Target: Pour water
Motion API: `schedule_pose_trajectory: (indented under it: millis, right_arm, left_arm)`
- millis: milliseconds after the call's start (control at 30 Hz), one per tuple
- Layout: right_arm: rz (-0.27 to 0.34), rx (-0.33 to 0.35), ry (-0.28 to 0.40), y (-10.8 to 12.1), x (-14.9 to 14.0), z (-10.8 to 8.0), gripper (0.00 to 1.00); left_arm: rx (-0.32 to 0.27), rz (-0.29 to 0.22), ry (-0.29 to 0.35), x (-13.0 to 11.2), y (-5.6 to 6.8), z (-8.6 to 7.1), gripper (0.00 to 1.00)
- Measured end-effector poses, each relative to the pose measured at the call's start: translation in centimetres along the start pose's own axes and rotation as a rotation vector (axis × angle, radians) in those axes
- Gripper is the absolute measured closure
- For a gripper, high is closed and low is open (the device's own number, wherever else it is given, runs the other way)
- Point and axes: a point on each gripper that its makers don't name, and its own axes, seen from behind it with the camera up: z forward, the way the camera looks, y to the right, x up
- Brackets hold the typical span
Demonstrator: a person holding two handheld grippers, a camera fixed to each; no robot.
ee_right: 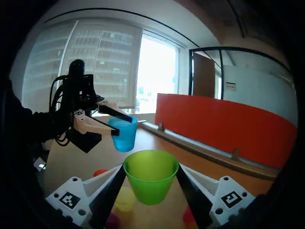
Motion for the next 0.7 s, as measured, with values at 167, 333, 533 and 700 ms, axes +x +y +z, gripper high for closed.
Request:
schedule_pose_trajectory:
  millis: [167, 333, 533, 700]
  right_arm:
    - [0.000, 0.015, -0.010, -0.5, -0.4, 0.2, 0.07]
    - [-0.002, 0.028, -0.017, -1.0, -0.7, 0.4, 0.07]
    - [-0.003, 0.039, -0.024, -1.4, -0.8, 0.7, 0.07]
    - [-0.003, 0.047, -0.026, -1.7, -0.9, 0.8, 0.07]
  left_arm:
    - [0.000, 0.047, -0.009, 0.0, 0.3, 0.1, 0.12]
    - [0.000, 0.066, -0.001, 0.5, 0.4, 0.2, 0.12]
    - [0.013, 0.087, 0.011, 1.2, 0.0, 0.1, 0.12]
    - [0.019, 0.103, 0.015, 1.4, -0.1, 0.1, 0.12]
